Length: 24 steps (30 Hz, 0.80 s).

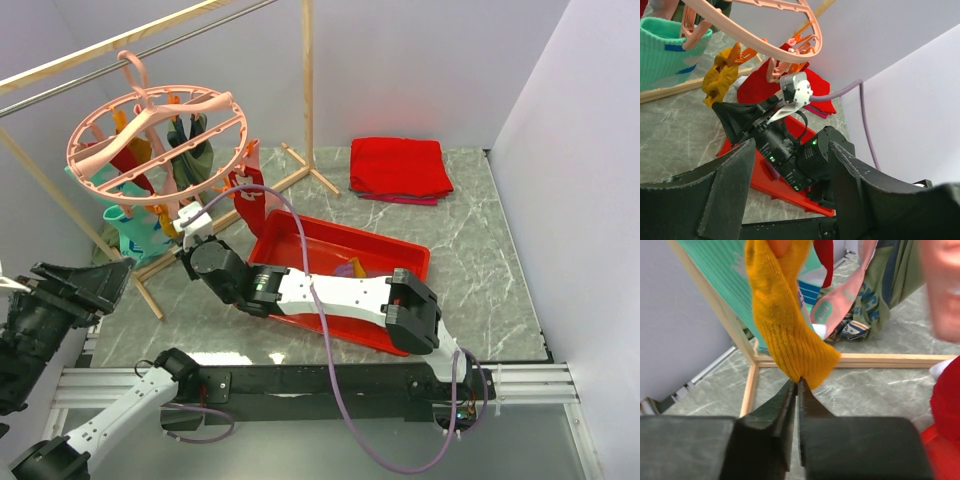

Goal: Remove the socks clipped to the hanger

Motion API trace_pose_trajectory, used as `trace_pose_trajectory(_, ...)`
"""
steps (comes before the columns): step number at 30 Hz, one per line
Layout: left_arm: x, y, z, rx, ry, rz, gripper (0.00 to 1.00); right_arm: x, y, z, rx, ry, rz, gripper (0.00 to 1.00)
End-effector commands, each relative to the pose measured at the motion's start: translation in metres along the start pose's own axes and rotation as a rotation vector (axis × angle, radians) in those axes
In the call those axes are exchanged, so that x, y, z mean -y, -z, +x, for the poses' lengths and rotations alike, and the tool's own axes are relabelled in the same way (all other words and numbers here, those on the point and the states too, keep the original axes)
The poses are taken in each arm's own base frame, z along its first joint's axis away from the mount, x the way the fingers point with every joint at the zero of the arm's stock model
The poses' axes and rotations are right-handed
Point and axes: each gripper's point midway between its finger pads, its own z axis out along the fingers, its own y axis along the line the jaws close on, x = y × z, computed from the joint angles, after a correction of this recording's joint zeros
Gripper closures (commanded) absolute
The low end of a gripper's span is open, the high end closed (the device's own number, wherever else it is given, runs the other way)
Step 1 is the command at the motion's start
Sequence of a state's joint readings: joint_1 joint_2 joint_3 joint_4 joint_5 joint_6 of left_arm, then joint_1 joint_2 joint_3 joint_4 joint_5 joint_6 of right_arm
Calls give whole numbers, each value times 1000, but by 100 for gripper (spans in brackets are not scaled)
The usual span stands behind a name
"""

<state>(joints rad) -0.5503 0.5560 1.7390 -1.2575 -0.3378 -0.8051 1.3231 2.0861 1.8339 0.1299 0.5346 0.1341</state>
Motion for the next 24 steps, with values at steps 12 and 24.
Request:
trace_pose_trajectory(12,-17,-80,9,1,-223,-206,28,-12,74,-56,18,-127,-122,100)
trace_pose_trajectory(24,-27,-120,20,15,-284,-287,33,-17,110,-59,-14,-184,-167,100)
